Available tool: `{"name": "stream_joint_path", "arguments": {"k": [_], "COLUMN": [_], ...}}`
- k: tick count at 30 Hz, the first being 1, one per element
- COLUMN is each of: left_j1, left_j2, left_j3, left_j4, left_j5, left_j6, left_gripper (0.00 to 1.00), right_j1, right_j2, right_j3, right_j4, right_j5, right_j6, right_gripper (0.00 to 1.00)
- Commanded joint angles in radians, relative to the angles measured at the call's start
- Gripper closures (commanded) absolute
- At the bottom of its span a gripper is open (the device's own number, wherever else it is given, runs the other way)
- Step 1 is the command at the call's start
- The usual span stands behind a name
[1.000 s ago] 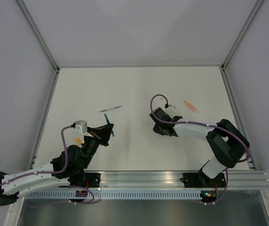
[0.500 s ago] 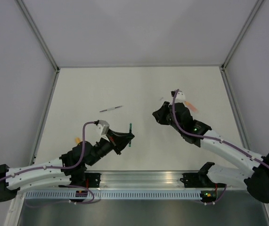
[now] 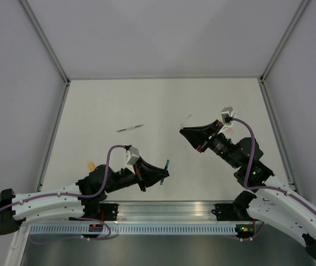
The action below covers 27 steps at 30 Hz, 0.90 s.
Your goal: Insert the pens into the pen caps
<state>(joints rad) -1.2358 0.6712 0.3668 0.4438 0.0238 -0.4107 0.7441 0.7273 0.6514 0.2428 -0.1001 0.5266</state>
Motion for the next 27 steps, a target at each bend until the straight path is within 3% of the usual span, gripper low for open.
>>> {"name": "stream_joint_path", "arguments": {"k": [1, 13, 27], "left_j1": [-0.002, -0.002, -0.002], "left_j2": [-0.007, -0.021, -0.071], "left_j3": [0.018, -0.017, -0.049], "left_j4": [0.093, 0.156, 0.179], "left_j5": [0.056, 0.059, 0.044], "left_j6": [0.019, -0.004, -0.005], "left_gripper": [0.98, 0.98, 0.98], "right_j1": [0.005, 0.040, 0.175], "right_j2": [-0.028, -0.026, 0.047], "right_j3": [-0.048, -0.162, -0.147], "right_j4": [0.190, 0.556, 0.651], "right_j5": [-0.116, -0.230, -0.193], "right_j6": [0.004, 0.153, 0.133], "right_gripper": [1.00, 1.00, 1.00]}}
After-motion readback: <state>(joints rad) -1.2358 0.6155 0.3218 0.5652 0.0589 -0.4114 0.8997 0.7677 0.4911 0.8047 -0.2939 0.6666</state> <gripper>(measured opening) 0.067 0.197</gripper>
